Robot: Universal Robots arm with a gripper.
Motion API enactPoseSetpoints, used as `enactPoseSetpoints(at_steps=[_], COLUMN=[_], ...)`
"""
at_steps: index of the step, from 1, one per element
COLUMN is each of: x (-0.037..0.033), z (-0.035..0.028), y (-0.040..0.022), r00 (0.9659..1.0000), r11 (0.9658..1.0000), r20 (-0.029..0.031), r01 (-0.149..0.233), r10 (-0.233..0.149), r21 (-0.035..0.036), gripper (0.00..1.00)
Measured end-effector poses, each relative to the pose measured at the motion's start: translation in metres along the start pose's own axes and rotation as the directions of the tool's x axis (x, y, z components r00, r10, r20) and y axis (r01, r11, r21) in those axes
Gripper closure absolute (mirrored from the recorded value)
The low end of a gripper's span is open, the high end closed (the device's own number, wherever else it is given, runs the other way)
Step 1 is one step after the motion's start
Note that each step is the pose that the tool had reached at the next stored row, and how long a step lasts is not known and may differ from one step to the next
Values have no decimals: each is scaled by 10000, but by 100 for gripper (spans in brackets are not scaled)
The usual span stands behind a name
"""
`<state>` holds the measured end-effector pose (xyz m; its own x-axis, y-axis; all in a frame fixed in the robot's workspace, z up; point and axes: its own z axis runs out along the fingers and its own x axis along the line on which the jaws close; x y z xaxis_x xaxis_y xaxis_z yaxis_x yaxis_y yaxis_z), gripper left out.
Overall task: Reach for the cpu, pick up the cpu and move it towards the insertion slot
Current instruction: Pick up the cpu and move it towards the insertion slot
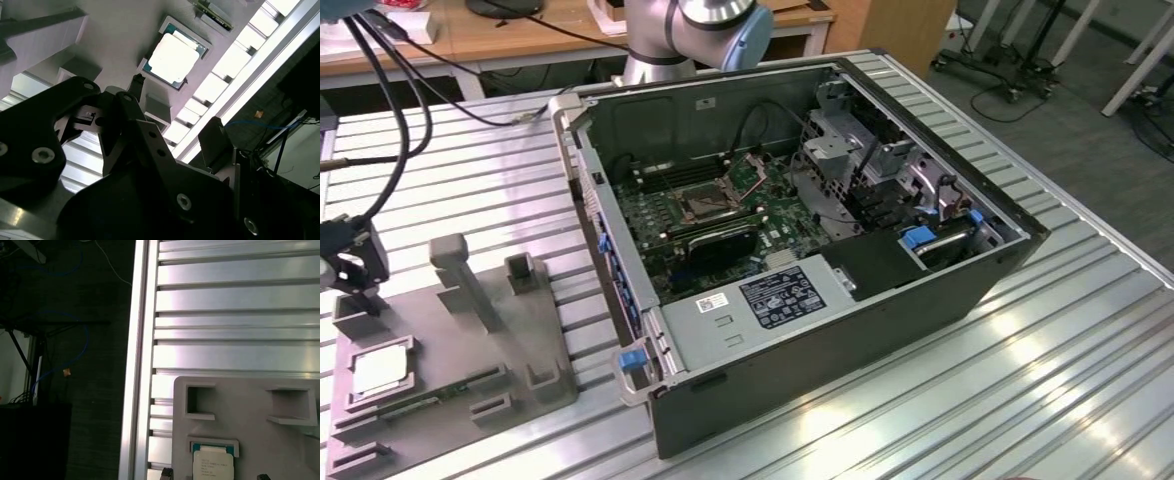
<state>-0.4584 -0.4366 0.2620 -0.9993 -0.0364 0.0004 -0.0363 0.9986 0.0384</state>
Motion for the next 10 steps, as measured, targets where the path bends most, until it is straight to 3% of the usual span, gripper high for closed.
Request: enactPoseSetpoints(at_steps=[10], x=[7], z=[170], y=[-72], r00=[9997], r11=[9997], r20=[-15], r01=[262], r10=[-262], r21=[0], gripper=[29])
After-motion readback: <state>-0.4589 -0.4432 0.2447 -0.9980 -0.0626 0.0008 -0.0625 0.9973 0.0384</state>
